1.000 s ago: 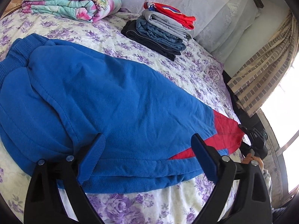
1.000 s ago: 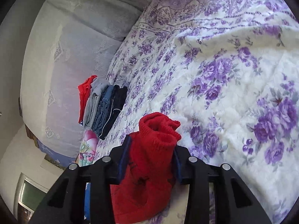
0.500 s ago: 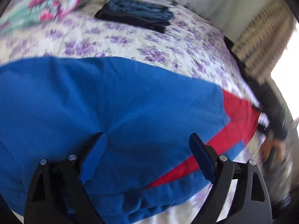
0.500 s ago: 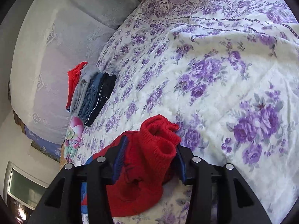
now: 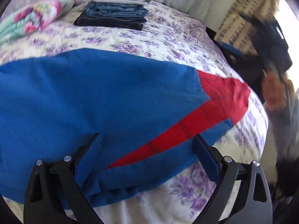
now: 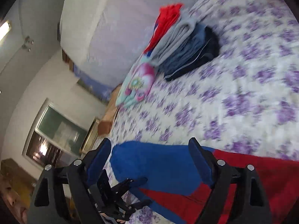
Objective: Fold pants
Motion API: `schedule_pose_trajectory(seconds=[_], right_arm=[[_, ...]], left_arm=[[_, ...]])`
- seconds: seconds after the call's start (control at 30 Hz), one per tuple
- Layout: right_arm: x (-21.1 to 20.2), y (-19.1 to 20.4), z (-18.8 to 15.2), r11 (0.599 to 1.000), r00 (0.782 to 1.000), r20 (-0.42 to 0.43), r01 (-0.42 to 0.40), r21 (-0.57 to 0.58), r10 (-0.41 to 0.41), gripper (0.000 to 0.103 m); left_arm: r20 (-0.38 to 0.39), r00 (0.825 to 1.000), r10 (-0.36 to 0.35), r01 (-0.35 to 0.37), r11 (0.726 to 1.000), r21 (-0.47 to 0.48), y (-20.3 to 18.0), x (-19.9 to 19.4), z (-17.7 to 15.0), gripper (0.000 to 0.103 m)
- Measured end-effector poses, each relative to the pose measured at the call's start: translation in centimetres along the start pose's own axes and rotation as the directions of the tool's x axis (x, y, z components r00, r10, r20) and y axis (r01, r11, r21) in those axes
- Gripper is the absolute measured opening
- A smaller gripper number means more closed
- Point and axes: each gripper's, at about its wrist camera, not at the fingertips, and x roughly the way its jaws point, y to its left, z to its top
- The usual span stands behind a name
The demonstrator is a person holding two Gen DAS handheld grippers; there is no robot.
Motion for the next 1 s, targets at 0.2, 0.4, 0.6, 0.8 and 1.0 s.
schedule_pose_trajectory(seconds=[0.2, 0.4, 0.6, 0.8, 1.0], right_arm=[[12.2, -3.1, 4.5, 1.000, 0.910, -0.415, 0.004, -0.017, -0.011, 0.092], [15.2, -3.7, 2.0, 0.996, 0.772, -0.632, -0.083, 0.009, 0.070, 0.092], [14.5, 1.5, 0.6, 0.967, 0.726, -0.678, -0.238, -0.092, 0.114, 0.097], [14.2, 6.0, -3.5, 0.923, 0.673, -0.737, -0.322, -0.212, 0.066, 0.099], [15.7, 4.1, -2.0, 0.961, 0.750, -0.659, -0.223, -0.167, 0.060, 0.099]], left_arm=[[0.028, 0.997, -0.077, 0.078, 0.996, -0.041, 1.2, -0.5, -0.5, 0.095], [0.031, 0.993, -0.111, 0.112, 0.993, -0.046, 1.6, -0.4, -0.4, 0.098], [0.035, 0.987, -0.156, 0.158, 0.985, -0.075, 2.3, -0.2, 0.1, 0.098], [0.034, 0.985, -0.169, 0.171, 0.982, -0.076, 2.5, -0.2, 0.2, 0.098], [0.035, 0.982, -0.183, 0.185, 0.979, -0.080, 2.8, -0.2, 0.2, 0.098]])
